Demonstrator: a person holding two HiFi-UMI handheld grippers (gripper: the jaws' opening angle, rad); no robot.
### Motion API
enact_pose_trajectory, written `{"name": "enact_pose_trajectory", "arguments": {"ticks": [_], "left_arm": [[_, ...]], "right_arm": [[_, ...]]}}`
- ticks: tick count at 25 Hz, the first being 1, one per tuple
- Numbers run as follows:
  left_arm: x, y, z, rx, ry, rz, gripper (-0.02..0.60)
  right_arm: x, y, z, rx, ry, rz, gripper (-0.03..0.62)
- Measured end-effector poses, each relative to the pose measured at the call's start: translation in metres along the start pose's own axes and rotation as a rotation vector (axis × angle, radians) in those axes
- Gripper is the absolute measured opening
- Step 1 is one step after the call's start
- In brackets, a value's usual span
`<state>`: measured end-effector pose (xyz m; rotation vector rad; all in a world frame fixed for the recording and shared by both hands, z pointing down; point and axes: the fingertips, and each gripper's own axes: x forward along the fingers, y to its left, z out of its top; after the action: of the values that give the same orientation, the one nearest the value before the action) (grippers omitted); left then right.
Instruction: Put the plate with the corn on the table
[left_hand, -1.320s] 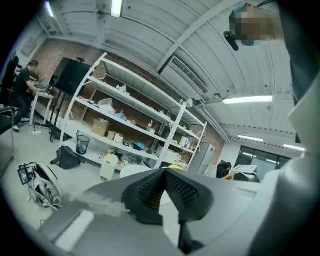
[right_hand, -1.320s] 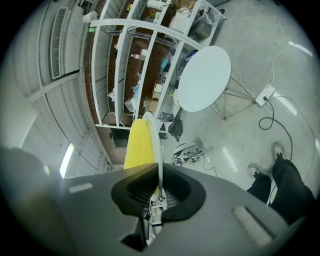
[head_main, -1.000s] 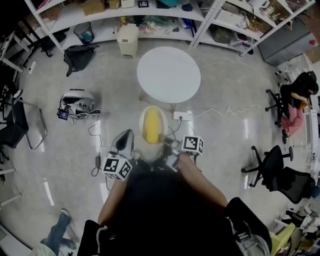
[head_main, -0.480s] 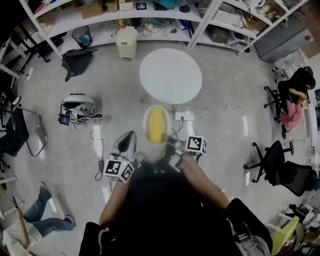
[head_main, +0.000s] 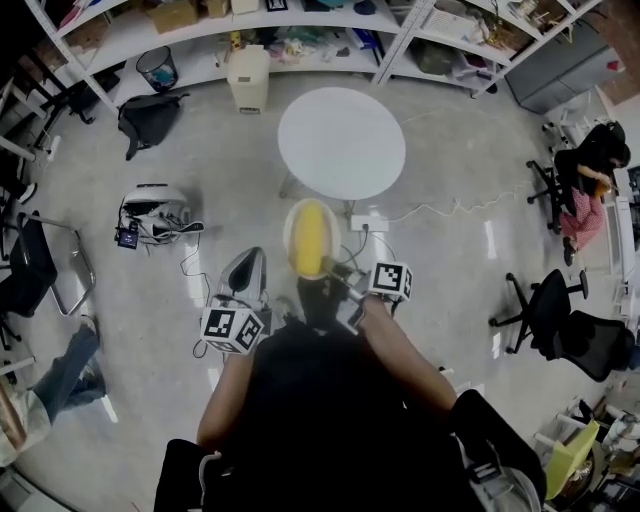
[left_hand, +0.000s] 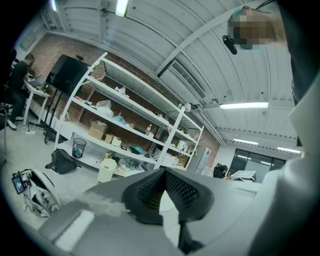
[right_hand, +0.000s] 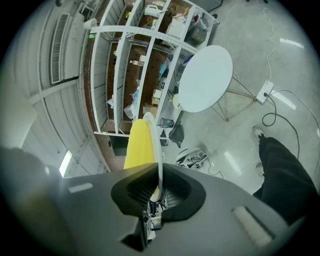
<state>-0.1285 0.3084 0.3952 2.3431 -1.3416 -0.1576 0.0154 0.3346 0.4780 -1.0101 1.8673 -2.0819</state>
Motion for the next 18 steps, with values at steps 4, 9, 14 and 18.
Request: {"name": "enact_pose_trajectory", "arguments": {"ticks": [4,9,14,18], "left_arm": [[0.014,0.014,0.005,0.009,-0.008,0.005,0.005],[0.036,0.023,0.010,0.008,-0.001,0.002,0.005],[0.065,0.031,0.015,0.008,0.009,0.006,0.005],[0.089,0.038,0.016,-0.002,0.013,0.013,0.005]], "right_arm": [[0.013,0.002,0.012,-0.001,-0.001,0.001,0.029],[0.025,0.006,0.032,0.008,0.001,-0.006,0.029],[0.039,0.011,0.059,-0.003,0.013,0.011,0.029],[0.048,0.012,0.078,0.008,0.025,-0.012,0.029]]}}
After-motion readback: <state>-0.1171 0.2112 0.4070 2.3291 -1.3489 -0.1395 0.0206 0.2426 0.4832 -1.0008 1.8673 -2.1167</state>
